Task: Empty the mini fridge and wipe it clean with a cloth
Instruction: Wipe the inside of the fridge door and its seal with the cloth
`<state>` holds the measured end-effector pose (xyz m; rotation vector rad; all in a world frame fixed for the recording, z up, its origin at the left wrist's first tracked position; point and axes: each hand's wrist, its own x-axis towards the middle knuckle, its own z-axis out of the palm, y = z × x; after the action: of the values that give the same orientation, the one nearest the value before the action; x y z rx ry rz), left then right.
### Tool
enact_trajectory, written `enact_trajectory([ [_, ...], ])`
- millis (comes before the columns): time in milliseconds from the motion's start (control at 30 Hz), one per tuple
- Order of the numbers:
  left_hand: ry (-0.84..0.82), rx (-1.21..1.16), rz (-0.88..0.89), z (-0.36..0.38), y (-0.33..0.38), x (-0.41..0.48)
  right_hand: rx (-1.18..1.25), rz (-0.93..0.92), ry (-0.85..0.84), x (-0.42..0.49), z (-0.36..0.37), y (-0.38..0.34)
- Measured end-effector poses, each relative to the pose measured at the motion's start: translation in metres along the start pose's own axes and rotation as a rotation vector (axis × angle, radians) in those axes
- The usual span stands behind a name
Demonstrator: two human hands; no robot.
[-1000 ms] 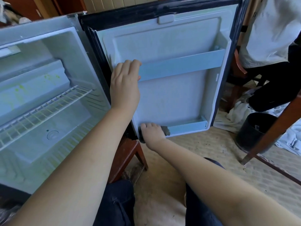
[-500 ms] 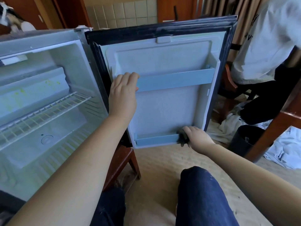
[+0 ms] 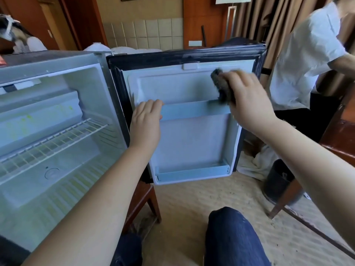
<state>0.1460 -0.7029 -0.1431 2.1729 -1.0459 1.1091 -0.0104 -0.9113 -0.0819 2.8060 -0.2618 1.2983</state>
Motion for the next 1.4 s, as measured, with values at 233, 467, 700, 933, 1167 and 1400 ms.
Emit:
enact_trajectory([
  [233,-0.017,0.012,-0.024,-0.002,0.001,0.000,-0.214,-0.049,-0.192,-0.006,0.044,-0.013],
  [467,-0.053,-0.195,-0.030,-0.030,-0.012,0.005,-0.146,-0.164,-0.230,0.025,0.081,-0.108],
  [700,0.158,-0.105,-0.039,-0.075,-0.028,0.032,0.009,-0.233,-0.204,0.027,0.087,-0.138],
  [933,-0.127,-0.047,-0.066,-0.070,-0.013,0.113,0.067,-0.205,-0.256,0.011,0.060,-0.067],
  [1167,-0.133,-0.122,-0.133,-0.052,-0.015,0.129,0.214,-0.007,0.101,0.016,0.020,-0.040],
  [1400,-0.182,-0.209,-0.158,-0.055,-0.027,0.138,0.021,-0.230,0.237,0.075,0.052,-0.098],
])
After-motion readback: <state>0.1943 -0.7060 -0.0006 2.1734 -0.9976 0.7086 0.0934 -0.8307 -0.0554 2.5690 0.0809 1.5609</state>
